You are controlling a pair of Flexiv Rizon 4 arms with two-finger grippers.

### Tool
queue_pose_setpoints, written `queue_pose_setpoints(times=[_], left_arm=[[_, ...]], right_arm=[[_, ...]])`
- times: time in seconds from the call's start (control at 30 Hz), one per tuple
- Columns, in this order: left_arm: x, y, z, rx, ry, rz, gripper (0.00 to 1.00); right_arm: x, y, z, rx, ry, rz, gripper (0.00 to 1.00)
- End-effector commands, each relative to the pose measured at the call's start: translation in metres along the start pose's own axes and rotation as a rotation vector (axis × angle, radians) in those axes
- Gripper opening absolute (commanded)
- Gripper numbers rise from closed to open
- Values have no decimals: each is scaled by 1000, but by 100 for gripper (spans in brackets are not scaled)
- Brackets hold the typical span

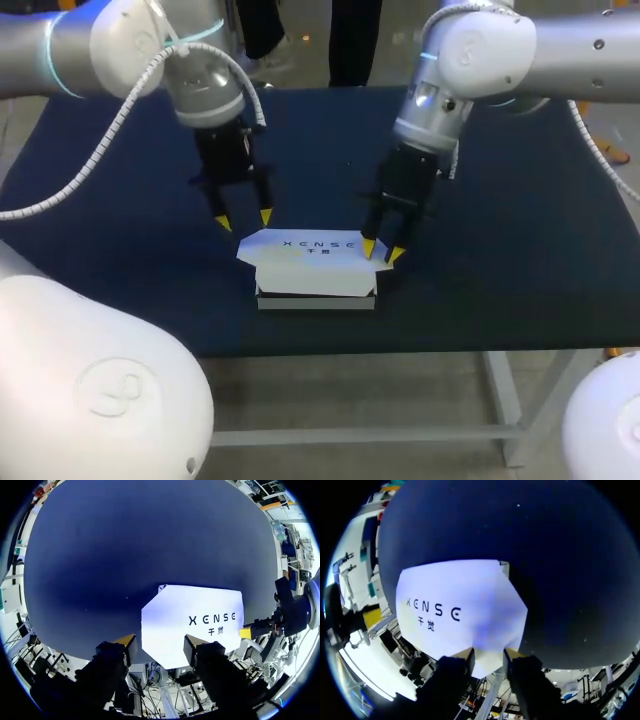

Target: Assemble the packaging by folding the flat box into shape, placing the metal phone stand inside, and closing the box properly

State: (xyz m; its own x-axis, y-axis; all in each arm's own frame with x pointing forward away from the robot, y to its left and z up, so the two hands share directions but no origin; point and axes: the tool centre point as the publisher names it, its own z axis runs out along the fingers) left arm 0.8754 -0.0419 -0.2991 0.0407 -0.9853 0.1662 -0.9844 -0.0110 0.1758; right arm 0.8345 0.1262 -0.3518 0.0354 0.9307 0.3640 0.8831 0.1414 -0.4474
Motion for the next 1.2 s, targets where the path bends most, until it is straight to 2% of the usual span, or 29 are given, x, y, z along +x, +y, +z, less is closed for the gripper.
queue_pose_setpoints(times=[0.03,0.43,0.77,1.2], left_arm=[[4,6,8,5,-2,-16,50],[7,22,34,45,-2,-51,47],[9,26,45,71,-2,-54,40],[7,26,54,74,1,-61,38]], right_arm=[[-1,-1,2,-11,3,-1,42],[-5,-2,7,-31,12,6,41],[-7,-2,9,-48,9,18,41],[-5,-1,11,-69,8,27,41]])
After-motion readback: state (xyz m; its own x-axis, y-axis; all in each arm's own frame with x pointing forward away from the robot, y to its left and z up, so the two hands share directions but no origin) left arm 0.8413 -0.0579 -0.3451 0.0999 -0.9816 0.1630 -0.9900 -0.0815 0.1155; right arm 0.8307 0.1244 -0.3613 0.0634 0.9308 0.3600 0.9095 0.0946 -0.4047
